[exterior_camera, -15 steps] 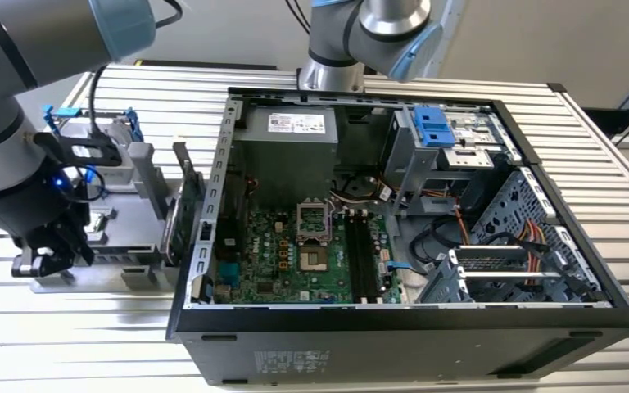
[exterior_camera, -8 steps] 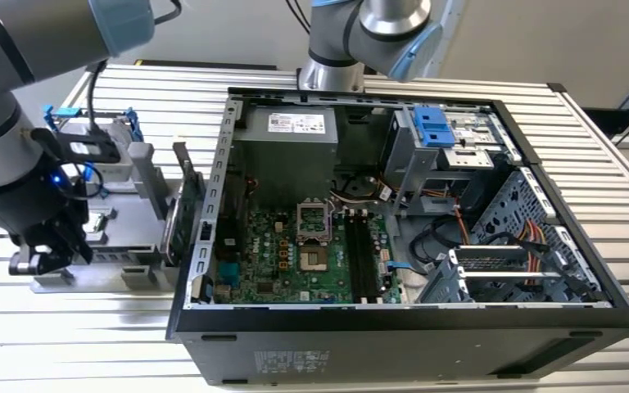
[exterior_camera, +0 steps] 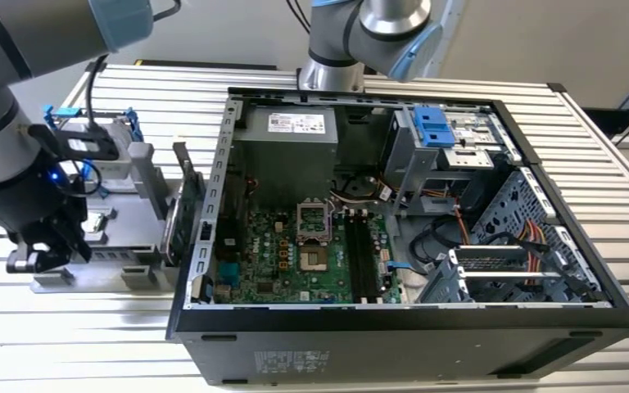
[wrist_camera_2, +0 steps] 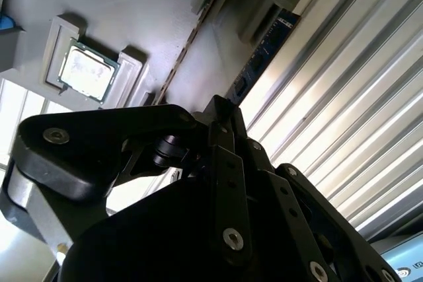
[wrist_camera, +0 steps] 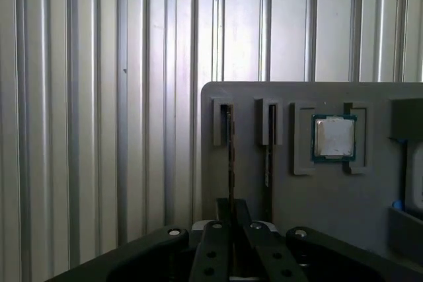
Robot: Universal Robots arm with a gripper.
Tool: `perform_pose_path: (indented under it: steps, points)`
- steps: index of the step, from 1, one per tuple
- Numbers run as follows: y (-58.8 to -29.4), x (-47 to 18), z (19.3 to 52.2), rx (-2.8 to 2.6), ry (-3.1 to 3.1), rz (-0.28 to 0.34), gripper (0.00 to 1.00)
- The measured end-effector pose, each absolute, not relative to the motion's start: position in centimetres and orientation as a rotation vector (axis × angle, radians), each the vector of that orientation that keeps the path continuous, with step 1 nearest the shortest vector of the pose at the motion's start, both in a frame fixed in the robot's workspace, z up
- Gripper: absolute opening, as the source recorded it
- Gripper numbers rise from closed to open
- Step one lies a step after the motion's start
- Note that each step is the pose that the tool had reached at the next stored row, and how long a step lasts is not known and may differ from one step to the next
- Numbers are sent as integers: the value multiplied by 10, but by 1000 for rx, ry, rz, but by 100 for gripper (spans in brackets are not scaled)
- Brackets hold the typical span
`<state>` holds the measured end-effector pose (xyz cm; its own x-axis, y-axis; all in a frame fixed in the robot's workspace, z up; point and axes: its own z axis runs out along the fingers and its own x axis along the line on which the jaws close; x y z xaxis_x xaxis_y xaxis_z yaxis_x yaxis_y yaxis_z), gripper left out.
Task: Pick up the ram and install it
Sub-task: 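Pick up the ram and move it above insertion slot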
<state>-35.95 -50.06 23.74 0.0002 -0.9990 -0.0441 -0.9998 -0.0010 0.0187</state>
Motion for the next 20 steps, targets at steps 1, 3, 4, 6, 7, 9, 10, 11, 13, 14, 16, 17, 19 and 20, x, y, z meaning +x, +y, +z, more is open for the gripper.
perform_pose_path:
  steps: [1,3,4,6,7,9,10,11,13,14,16,17,19,20]
  points:
    - [-501,-359,238,-2209,2208,69,0]
    - [-501,-359,239,-2209,2208,69,0]
    - [-501,-359,240,-2209,2208,70,0]
    - [-501,-359,241,-2209,2208,69,0]
    - [-501,-359,242,-2209,2208,69,0]
    - [-501,-359,244,-2209,2208,69,0]
    - [-501,-359,245,-2209,2208,69,0]
    - [-501,-359,246,-2209,2208,69,0]
    - [-501,-359,247,-2209,2208,69,0]
    - [-501,-359,248,-2209,2208,69,0]
    - [-501,-359,250,-2209,2208,70,0]
    - [-501,-359,251,-2209,2208,69,0]
    - [-501,-359,252,-2209,2208,69,0]
    - [-501,-359,253,-2209,2207,69,0]
